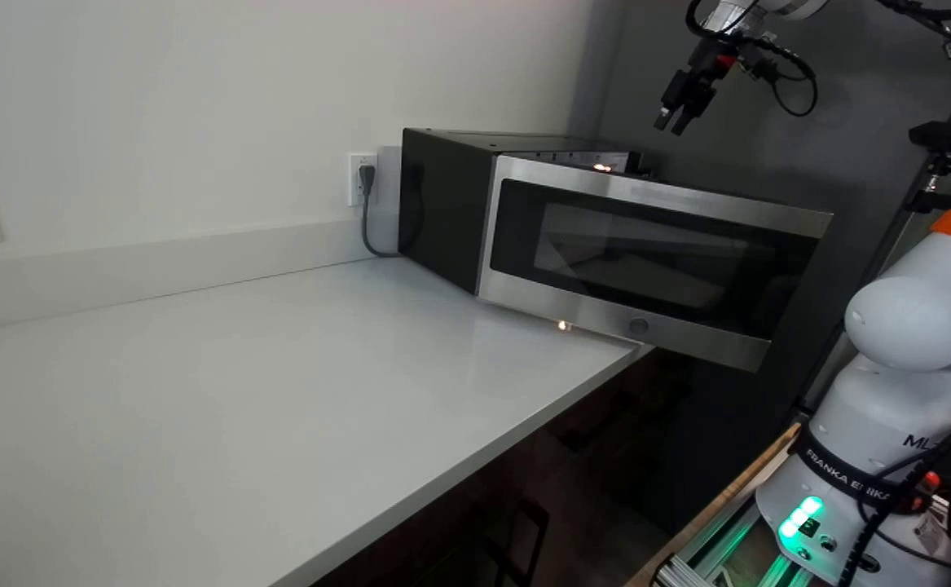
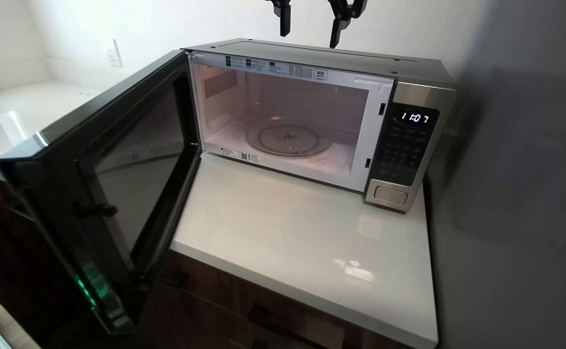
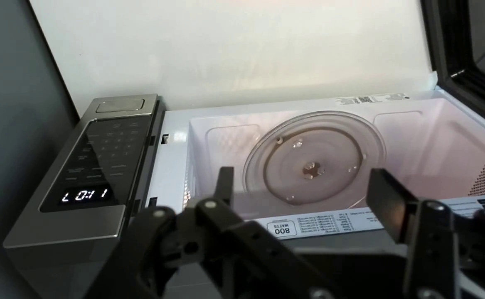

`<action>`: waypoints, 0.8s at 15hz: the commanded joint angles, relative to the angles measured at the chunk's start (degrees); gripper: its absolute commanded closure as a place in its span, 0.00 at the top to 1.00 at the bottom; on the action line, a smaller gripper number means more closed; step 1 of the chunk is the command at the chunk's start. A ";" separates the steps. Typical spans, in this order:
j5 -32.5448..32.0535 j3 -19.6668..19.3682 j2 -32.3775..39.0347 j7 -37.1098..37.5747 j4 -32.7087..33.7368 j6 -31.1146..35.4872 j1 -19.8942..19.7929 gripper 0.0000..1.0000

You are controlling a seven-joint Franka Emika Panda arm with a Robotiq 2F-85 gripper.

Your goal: Open the microwave door by pushing the bottom right button on the microwave

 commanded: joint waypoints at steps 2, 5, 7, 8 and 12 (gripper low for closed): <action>-1.46 0.75 -3.96 5.02 -4.36 2.08 0.53 1.00; -2.36 1.32 -5.46 6.48 -5.76 3.01 0.63 1.00; -3.05 1.65 -6.32 7.25 -6.53 3.07 0.73 1.00; -4.13 1.99 -6.84 7.89 -6.97 2.54 0.67 1.00; -2.97 0.97 -5.23 6.53 -4.72 0.95 1.40 1.00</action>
